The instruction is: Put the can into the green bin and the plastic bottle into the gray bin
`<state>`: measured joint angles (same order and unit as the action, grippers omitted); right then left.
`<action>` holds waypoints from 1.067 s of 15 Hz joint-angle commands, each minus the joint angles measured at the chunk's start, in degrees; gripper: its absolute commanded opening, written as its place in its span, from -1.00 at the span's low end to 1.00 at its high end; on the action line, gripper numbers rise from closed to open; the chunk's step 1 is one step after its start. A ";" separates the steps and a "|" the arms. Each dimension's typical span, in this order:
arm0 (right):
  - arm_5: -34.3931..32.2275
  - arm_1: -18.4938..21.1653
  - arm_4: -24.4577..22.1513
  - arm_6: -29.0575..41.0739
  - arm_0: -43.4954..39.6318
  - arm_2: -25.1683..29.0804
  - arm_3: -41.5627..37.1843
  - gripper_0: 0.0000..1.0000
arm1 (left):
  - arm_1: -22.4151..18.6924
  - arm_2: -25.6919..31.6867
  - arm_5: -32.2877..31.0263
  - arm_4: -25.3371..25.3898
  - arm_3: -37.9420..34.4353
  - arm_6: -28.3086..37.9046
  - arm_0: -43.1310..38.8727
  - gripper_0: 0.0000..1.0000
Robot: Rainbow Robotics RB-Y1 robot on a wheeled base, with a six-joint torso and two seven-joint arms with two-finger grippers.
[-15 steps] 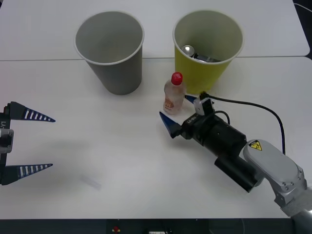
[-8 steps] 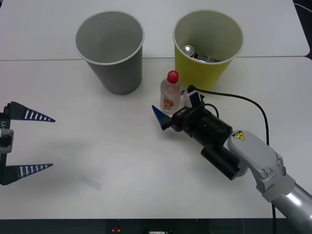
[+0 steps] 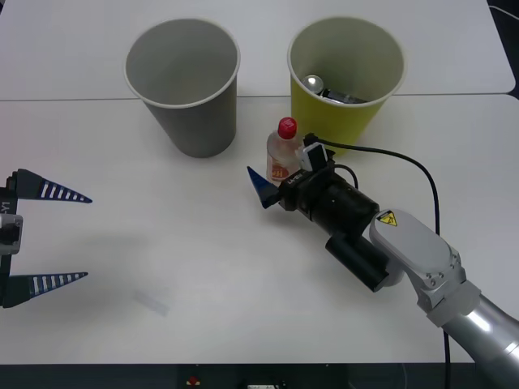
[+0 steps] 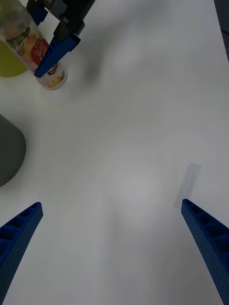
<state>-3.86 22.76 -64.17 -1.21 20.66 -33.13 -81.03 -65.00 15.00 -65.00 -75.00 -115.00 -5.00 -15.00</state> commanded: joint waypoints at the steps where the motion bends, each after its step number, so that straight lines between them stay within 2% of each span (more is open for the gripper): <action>1: -0.01 0.00 -0.17 0.07 0.00 0.00 -0.01 -1.00 | 0.00 0.00 0.00 0.00 0.00 0.00 0.00 1.00; 10: -1.06 0.62 -0.34 0.24 -0.62 -0.18 -1.06 -1.00 | 0.00 0.00 0.00 0.00 0.00 0.00 0.00 1.00; 16: -1.85 6.68 0.27 1.56 -4.13 -1.58 -9.68 -1.00 | 0.00 0.00 0.00 0.00 0.00 0.00 0.00 1.00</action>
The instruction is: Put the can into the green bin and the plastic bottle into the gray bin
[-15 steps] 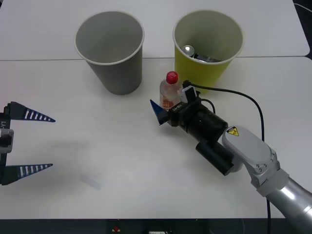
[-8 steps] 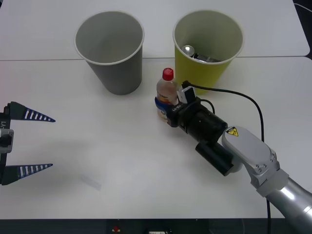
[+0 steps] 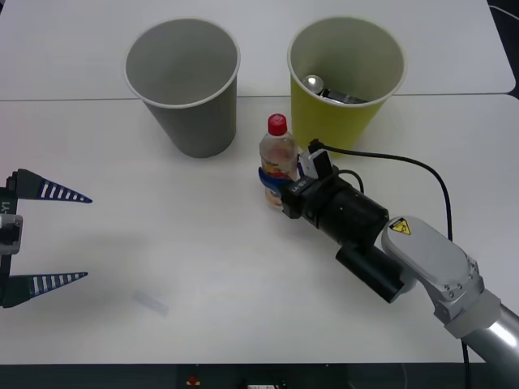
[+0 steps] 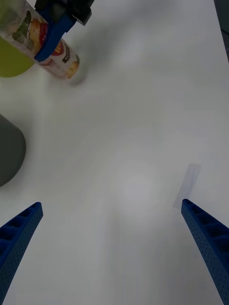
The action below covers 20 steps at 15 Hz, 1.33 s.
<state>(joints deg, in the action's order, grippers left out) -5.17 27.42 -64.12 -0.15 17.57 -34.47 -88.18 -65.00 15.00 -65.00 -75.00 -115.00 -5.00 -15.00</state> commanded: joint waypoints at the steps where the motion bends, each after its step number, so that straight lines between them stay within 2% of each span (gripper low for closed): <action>1: -0.98 2.90 0.22 0.86 -1.48 -0.25 -3.66 -1.00 | 0.00 0.00 0.00 0.00 0.00 0.00 0.00 1.00; 4: -5.20 6.60 0.92 2.17 -2.27 0.02 -6.30 -1.00 | 0.00 0.00 0.00 0.00 0.00 0.00 0.00 1.00; 6: -8.81 9.32 3.39 2.61 -2.89 0.63 -7.71 -1.00 | 0.00 0.00 0.00 0.00 0.00 0.00 0.00 1.00; 9: -15.40 13.63 3.56 3.93 -5.00 3.97 -10.78 -1.00 | 0.00 0.00 0.00 0.00 0.00 0.00 0.00 1.00; 13: -25.51 15.74 3.03 7.98 -6.93 10.48 -11.84 -1.00 | 0.00 0.00 0.00 0.00 0.00 0.00 0.00 1.00; 15: -31.66 16.09 -2.50 15.36 -8.07 15.57 -14.30 -1.00 | 0.00 0.00 0.00 0.00 0.00 0.00 0.00 1.00; 17: -37.90 16.09 -9.62 25.99 -9.66 21.11 -18.52 -1.00 | 0.00 0.00 0.00 0.00 0.00 0.00 0.00 1.00; 20: -42.47 16.00 -18.68 39.26 -11.24 26.12 -25.81 -1.00 | 0.00 0.00 0.00 0.00 0.00 0.00 0.00 1.00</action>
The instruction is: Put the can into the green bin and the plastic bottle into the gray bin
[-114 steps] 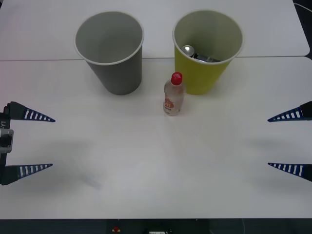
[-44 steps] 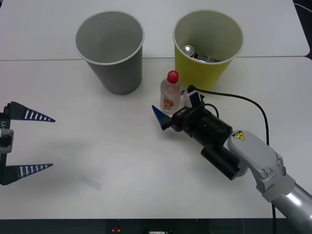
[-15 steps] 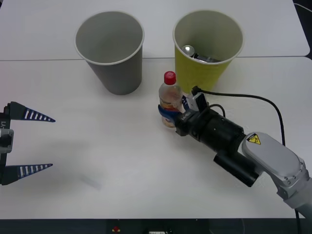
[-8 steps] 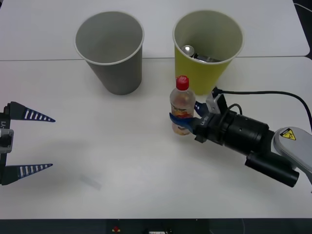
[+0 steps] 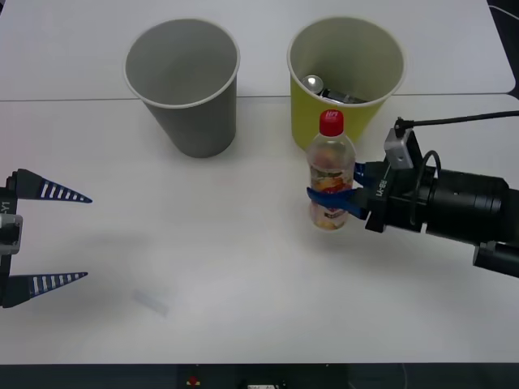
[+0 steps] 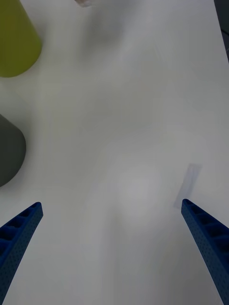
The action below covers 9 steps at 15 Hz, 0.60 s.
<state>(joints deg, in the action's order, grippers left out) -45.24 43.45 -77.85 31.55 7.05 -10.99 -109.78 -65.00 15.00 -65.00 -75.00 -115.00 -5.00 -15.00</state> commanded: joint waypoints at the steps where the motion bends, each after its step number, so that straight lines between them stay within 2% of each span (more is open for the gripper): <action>1: -3.62 -0.20 -7.49 11.70 -0.81 3.61 -6.33 -1.00 | 0.00 0.00 0.00 0.00 0.00 0.00 0.00 1.00; 6: -14.35 -4.95 -19.01 29.71 0.07 10.82 -16.17 -1.00 | 0.00 0.00 0.00 0.00 0.00 0.00 0.00 1.00; 9: -20.59 -7.41 -25.95 41.32 4.55 11.52 -21.09 -1.00 | 0.00 0.00 0.00 0.00 0.00 0.00 0.00 1.00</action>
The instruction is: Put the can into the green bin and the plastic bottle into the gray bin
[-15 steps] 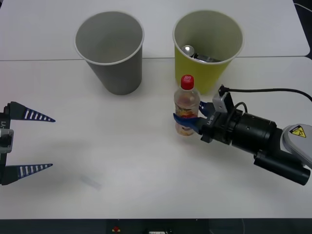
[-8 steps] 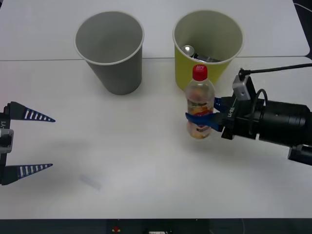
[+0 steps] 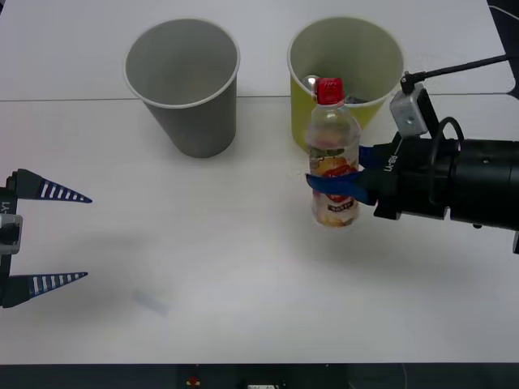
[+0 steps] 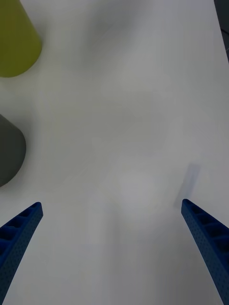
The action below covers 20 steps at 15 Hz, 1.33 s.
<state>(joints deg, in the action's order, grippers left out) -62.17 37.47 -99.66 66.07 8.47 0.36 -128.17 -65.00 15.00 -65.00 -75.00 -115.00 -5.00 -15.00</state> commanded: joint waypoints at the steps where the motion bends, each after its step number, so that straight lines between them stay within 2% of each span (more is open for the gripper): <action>1: -5.68 -2.49 -5.81 9.16 5.16 0.07 -3.41 -1.00 | 0.00 0.00 0.00 0.00 0.00 0.00 0.00 1.00; 5: -12.19 -6.01 -9.24 9.95 12.89 0.16 -2.97 -1.00 | 0.00 0.00 0.00 0.00 0.00 0.00 0.00 1.00; 10: -19.04 -8.29 -9.41 9.95 25.28 -0.72 2.92 -1.00 | 0.00 0.00 0.00 0.00 0.00 0.00 0.00 1.00; 15: -19.04 -9.08 -11.70 9.95 38.20 -6.17 14.35 -1.00 | 0.00 0.00 0.00 0.00 0.00 0.00 0.00 1.00; 17: -19.04 -11.28 -13.45 9.95 43.74 -7.31 20.59 -1.00 | 0.00 0.00 0.00 0.00 0.00 0.00 0.00 1.00; 20: -18.95 -14.97 -18.90 9.87 50.86 -8.89 27.97 -1.00 | 0.00 0.00 0.00 0.00 0.00 0.00 0.00 1.00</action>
<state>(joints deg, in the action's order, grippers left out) -81.22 23.36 -117.36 75.96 57.76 -8.17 -102.04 -65.00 15.00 -65.00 -75.00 -115.00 -5.00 -15.00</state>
